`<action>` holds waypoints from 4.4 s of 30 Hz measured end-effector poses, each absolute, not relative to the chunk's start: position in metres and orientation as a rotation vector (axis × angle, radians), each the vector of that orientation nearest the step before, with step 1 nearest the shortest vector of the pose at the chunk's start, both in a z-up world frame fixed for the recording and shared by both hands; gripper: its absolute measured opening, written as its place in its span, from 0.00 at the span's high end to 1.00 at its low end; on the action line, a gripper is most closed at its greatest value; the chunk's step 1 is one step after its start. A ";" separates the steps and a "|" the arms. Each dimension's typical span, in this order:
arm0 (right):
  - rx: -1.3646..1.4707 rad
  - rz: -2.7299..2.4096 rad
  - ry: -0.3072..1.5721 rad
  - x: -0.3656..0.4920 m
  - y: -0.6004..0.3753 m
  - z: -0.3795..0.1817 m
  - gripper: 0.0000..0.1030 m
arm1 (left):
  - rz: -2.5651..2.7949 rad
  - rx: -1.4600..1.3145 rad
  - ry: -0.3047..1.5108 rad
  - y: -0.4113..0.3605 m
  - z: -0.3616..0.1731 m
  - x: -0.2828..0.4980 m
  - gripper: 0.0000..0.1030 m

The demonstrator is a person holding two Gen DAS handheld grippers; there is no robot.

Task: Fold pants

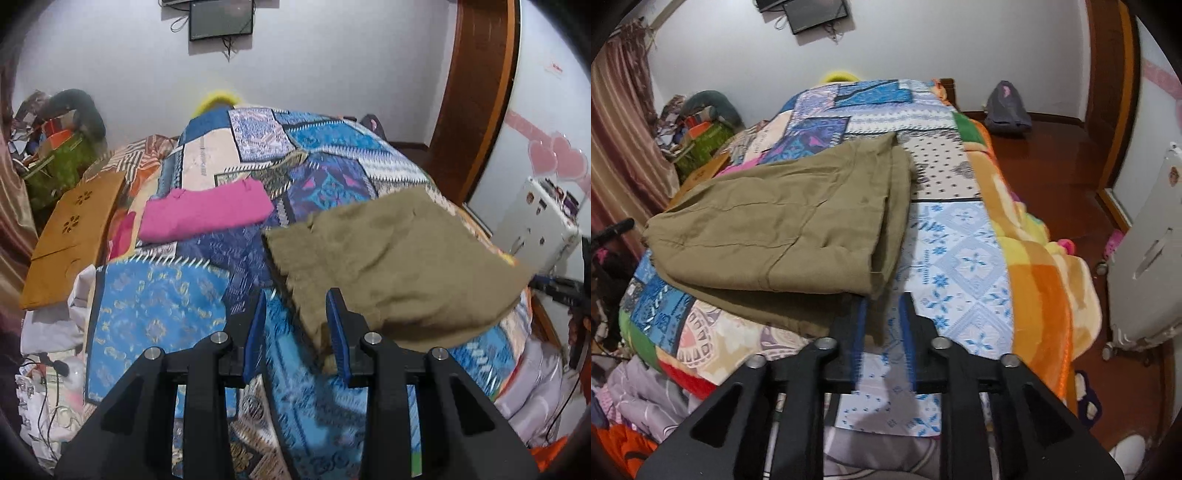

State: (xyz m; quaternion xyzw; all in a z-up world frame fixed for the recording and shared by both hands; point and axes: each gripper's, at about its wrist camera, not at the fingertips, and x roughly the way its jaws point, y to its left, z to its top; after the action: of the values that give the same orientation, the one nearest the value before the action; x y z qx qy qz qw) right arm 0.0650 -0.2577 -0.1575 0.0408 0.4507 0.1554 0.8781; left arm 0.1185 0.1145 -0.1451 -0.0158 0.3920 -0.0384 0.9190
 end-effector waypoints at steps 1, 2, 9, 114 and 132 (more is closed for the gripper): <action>0.091 0.318 0.939 0.065 -0.259 -0.155 0.75 | -0.082 -0.040 0.805 0.112 -0.143 0.123 0.67; 0.094 0.313 0.935 0.066 -0.259 -0.151 0.75 | -0.082 -0.040 0.807 0.108 -0.143 0.128 0.67; 0.108 0.352 0.793 0.072 -0.247 -0.110 0.75 | -0.128 -0.003 0.843 0.076 -0.156 0.148 0.67; -0.127 0.555 0.942 0.252 -0.151 -0.188 0.53 | -0.089 -0.006 0.961 0.070 -0.187 0.266 0.45; -0.054 0.417 0.986 0.203 -0.224 -0.168 0.55 | 0.045 -0.064 0.958 0.100 -0.184 0.210 0.34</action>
State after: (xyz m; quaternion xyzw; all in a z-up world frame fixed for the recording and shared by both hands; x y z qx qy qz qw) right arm 0.2031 -0.2243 -0.1680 -0.0258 0.4699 0.1985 0.8597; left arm 0.2095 0.1003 -0.1845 -0.0306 0.4609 0.0218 0.8867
